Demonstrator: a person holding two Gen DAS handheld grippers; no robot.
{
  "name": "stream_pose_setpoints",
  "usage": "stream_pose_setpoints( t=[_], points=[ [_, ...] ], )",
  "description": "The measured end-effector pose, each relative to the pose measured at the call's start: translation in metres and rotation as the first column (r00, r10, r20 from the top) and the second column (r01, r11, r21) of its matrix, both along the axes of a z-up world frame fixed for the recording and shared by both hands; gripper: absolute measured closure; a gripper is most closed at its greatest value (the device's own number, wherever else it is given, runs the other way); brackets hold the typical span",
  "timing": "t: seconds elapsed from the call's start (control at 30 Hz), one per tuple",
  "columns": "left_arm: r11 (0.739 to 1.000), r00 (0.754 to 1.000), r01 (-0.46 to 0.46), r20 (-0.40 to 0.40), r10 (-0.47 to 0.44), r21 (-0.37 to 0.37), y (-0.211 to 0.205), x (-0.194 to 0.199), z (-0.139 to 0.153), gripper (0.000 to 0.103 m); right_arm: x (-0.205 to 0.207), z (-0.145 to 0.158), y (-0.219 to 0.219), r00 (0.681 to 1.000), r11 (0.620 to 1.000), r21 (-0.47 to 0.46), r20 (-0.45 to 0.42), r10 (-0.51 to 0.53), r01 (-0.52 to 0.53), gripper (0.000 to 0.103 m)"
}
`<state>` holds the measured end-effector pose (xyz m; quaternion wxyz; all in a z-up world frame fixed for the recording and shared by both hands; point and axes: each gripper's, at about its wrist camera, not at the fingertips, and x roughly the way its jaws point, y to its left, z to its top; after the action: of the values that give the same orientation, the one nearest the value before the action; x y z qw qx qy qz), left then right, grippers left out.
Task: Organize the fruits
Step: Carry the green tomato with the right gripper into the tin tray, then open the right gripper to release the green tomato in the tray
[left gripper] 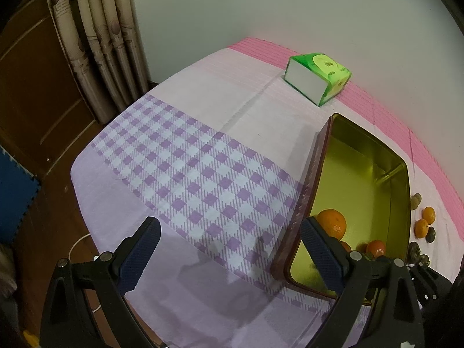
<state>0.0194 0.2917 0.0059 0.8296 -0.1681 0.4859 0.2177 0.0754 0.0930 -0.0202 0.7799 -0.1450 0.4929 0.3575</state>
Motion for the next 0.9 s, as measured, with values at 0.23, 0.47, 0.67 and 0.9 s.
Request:
stream_pose_setpoints(
  t=[0.23, 0.47, 0.67, 0.9],
  points=[
    [1.000, 1.000, 0.009, -0.002, -0.009, 0.009, -0.002, 0.001, -0.001, 0.007, -0.002, 0.003, -0.003, 1.000, 1.000, 0.013, -0.001, -0.005, 0.005, 0.064],
    [1.000, 1.000, 0.015, -0.004, -0.015, 0.016, -0.004, 0.001, -0.001, 0.007, -0.007, 0.010, -0.008, 1.000, 0.999, 0.031, 0.013, -0.015, 0.015, 0.052],
    [0.999, 1.000, 0.020, -0.006, -0.019, 0.028, -0.007, 0.002, -0.001, 0.007, -0.010, 0.019, -0.017, 0.998, 0.998, 0.046, 0.045, -0.040, 0.037, 0.033],
    [0.999, 1.000, 0.029, -0.004, -0.029, 0.044, -0.010, 0.003, 0.000, 0.007, -0.011, 0.036, -0.040, 0.991, 0.992, 0.091, 0.089, -0.099, 0.091, 0.019]
  ],
)
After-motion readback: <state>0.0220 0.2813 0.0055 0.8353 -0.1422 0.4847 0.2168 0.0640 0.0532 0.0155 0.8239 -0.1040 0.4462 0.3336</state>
